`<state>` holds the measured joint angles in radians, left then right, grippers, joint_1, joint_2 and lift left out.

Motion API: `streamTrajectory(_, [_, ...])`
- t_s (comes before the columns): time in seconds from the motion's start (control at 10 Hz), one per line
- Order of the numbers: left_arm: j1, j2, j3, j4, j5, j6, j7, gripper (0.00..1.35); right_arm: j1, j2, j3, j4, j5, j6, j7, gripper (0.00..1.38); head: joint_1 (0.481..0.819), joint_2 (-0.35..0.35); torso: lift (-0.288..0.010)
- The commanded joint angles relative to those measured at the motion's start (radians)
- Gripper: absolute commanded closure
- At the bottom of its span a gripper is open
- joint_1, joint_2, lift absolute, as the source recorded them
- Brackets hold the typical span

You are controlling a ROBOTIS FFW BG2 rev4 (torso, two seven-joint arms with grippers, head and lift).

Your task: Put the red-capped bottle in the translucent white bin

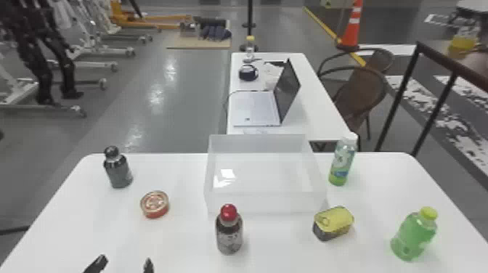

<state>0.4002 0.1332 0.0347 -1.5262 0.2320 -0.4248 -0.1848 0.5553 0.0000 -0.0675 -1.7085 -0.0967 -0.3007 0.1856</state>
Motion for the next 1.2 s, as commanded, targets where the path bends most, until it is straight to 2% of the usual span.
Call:
streamTrajectory(0.0, [0.0, -0.001, 0.001, 0.0, 0.001, 0.001, -0.001, 0.19, 0.0, 0.001, 0.0, 0.0, 0.0, 0.0, 0.0, 0.1, 0.549, 0.0, -0.1])
streamTrajectory(0.5, [-0.009, -0.001, 0.004, 0.0, -0.011, 0.015, -0.036, 0.19, 0.0, 0.001, 0.0, 0.003, 0.0, 0.0, 0.0, 0.1, 0.549, 0.0, -0.1])
streamTrajectory(0.7, [-0.034, -0.003, 0.014, 0.0, -0.023, 0.04, -0.074, 0.19, -0.008, 0.001, 0.0, 0.006, 0.003, 0.0, 0.0, 0.1, 0.549, 0.0, -0.1])
streamTrajectory(0.9, [-0.072, -0.007, 0.05, 0.0, -0.054, 0.086, -0.166, 0.19, -0.046, 0.001, 0.0, 0.023, 0.011, 0.0, 0.002, 0.09, 0.549, 0.0, -0.1])
streamTrajectory(1.1, [-0.146, -0.009, 0.088, 0.001, -0.106, 0.164, -0.309, 0.18, -0.071, 0.001, -0.002, 0.03, 0.011, -0.008, 0.006, 0.09, 0.549, 0.0, -0.1])
